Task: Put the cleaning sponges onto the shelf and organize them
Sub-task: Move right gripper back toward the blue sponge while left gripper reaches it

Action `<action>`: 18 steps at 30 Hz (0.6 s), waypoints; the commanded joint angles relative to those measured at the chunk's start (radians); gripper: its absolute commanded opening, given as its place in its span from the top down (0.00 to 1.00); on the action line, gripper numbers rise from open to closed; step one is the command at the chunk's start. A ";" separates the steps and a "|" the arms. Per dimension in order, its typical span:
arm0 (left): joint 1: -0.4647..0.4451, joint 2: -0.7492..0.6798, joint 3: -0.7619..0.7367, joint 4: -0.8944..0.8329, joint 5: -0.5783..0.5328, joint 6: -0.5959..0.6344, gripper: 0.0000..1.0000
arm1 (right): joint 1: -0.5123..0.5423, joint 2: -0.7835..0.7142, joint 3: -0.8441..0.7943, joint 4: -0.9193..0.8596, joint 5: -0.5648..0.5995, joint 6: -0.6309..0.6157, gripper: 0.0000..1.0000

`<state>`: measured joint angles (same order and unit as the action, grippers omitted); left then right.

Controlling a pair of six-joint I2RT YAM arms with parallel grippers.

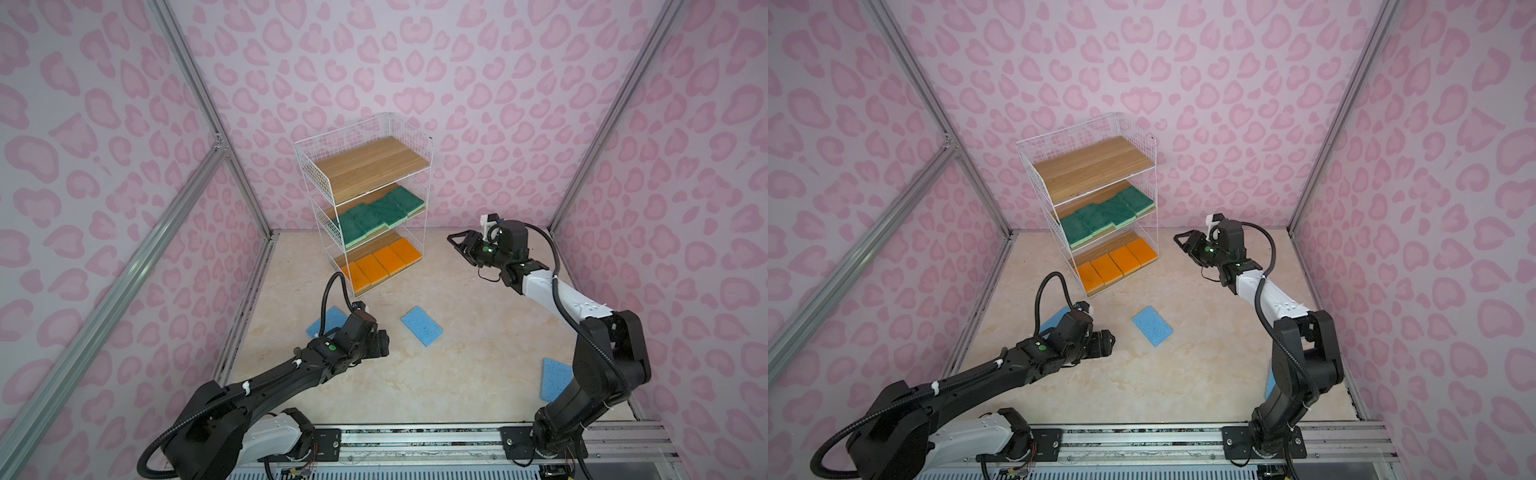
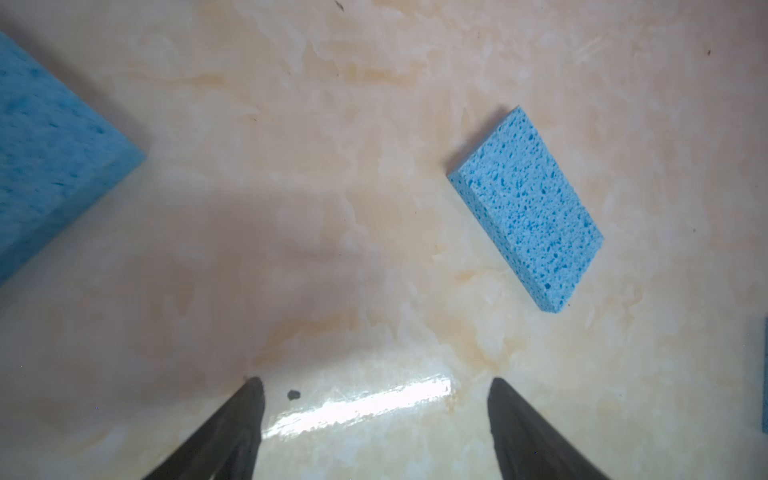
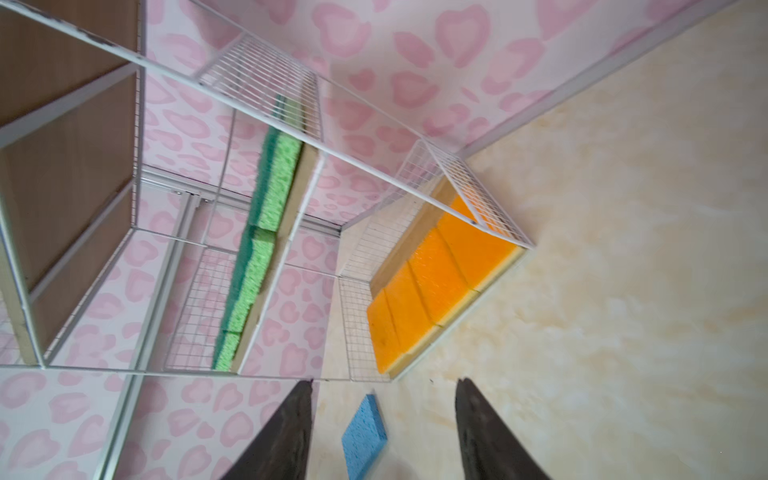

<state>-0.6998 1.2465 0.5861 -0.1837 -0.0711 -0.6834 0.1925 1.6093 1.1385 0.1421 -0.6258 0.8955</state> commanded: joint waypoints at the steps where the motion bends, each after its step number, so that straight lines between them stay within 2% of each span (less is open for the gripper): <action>1: -0.009 0.067 0.027 0.108 0.028 0.037 0.16 | -0.030 -0.090 -0.108 -0.030 -0.048 -0.102 0.39; 6: -0.018 0.173 0.086 0.164 0.072 0.097 0.16 | -0.031 -0.221 -0.251 -0.157 -0.040 -0.217 0.33; 11: -0.018 0.292 0.151 0.185 0.113 0.135 0.15 | -0.055 -0.314 -0.437 -0.126 -0.036 -0.209 0.32; 18: -0.017 0.407 0.217 0.227 0.129 0.139 0.17 | -0.064 -0.357 -0.569 -0.067 -0.054 -0.180 0.32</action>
<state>-0.7170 1.6260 0.7708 -0.0044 0.0490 -0.5640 0.1287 1.2579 0.5972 0.0219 -0.6598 0.7078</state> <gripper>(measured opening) 0.831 0.682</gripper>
